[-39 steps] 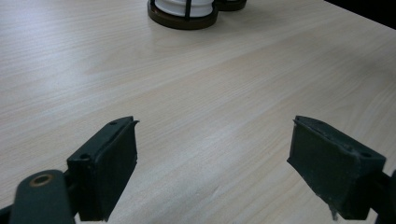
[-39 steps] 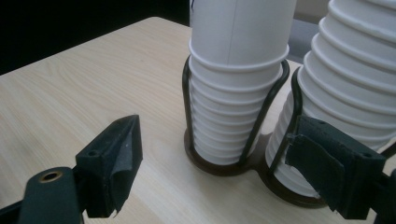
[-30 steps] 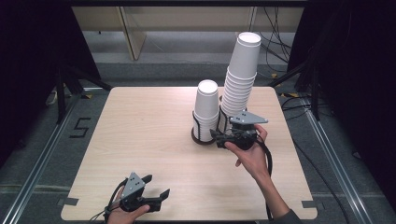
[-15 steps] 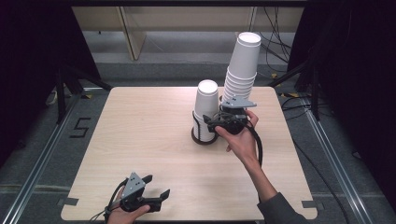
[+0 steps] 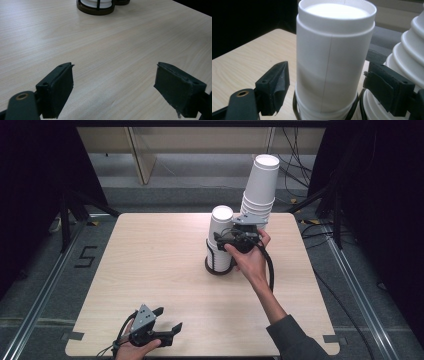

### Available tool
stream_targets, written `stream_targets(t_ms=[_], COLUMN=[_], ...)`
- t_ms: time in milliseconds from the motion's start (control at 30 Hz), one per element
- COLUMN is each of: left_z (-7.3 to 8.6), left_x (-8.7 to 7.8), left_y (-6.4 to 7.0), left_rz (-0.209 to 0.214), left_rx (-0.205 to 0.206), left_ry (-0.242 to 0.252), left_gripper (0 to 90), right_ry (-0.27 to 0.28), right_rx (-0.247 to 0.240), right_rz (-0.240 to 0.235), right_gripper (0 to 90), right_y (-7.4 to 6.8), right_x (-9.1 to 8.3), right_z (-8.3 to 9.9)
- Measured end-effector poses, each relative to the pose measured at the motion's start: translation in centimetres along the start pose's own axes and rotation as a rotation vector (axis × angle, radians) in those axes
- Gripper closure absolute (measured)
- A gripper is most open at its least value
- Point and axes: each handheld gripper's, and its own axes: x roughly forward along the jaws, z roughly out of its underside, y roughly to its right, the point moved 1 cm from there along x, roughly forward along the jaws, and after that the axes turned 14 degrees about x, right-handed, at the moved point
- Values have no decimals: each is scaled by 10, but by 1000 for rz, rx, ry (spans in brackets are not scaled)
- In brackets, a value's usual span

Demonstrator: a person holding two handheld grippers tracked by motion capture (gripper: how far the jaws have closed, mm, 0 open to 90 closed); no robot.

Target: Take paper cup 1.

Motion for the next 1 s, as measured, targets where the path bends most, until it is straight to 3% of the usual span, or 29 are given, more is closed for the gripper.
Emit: stream_targets(t_ms=[100, 200, 233, 400, 567, 667, 1000], left_z=[0, 0, 0, 0, 0, 0, 0], left_x=[0, 0, 0, 0, 0, 1, 1], left_y=[0, 0, 0, 2, 2, 2, 2], left_rz=[3, 4, 5, 6, 8, 11, 14], left_rx=[1, 2, 1, 1, 4, 2, 5], left_ry=[2, 3, 2, 1, -3, 0, 0], left_gripper=[148, 148, 148, 148, 148, 148, 148], right_ry=[13, 5, 5, -5, -6, -14, -12], right_rx=[-21, 21, -1, 1, 3, 35, 66], right_rz=[22, 29, 43, 66, 75, 78, 76], right_gripper=[177, 173, 169, 165, 159, 158, 179], right_y=[-1, -4, -5, -6, -7, -8, -7], right_x=[4, 9, 12, 21, 27, 31, 37], right_z=[-3, -5, -7, -11, -12, -12, -13])
